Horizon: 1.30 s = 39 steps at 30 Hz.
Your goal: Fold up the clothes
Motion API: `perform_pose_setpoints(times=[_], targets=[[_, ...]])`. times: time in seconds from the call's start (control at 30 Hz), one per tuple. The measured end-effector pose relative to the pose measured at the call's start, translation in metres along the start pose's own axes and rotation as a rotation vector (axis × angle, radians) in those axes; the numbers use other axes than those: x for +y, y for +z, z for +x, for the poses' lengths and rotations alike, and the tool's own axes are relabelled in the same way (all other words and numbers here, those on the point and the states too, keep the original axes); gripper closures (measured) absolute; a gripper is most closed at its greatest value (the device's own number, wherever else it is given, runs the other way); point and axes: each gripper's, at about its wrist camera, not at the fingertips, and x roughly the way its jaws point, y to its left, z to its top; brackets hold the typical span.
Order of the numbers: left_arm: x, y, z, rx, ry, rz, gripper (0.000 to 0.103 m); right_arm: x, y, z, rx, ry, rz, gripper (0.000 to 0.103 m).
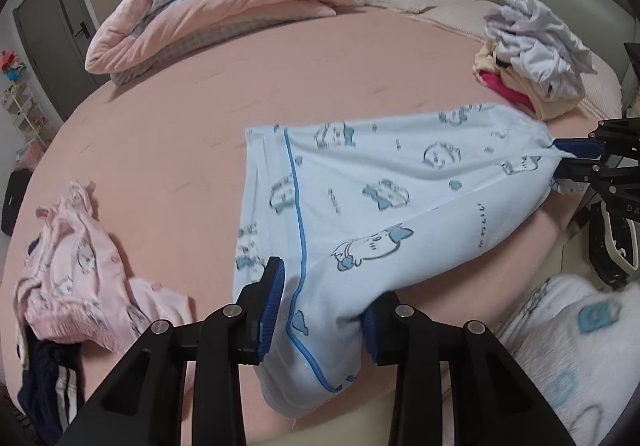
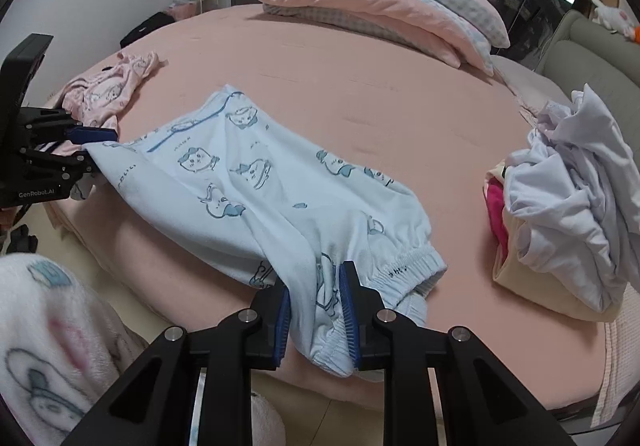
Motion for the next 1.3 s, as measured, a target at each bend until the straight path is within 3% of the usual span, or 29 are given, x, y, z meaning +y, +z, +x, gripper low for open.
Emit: perform_pose_setpoints(times=[0.37,0.43,0.6,0.97,1.3], targets=[[0.006,0.046,0.009,-0.038,-0.008,0.03,0.072,-0.021,0.024,-0.002,-0.011,0.021,0.065,0.082],[0.011,0.055,0.015,-0.032,-0.037,-0.003,0.084,-0.025,0.029,-0.001,-0.018,0.021,0.08,0.082],[0.023,0.074,0.033,-0.019,-0.087,-0.073,0.084,-0.038,0.039,0.01,-0.005,0.03,0.138,0.082],[0.032,0.086,0.065,0.023,-0.092,-0.113,0.084,-0.058,0.057,0.041,0.032,0.027,0.215,0.082],[0.038,0.1,0.088,0.059,-0.094,-0.123,0.084,-0.065,0.064,0.059,0.058,0.016,0.211,0.082]])
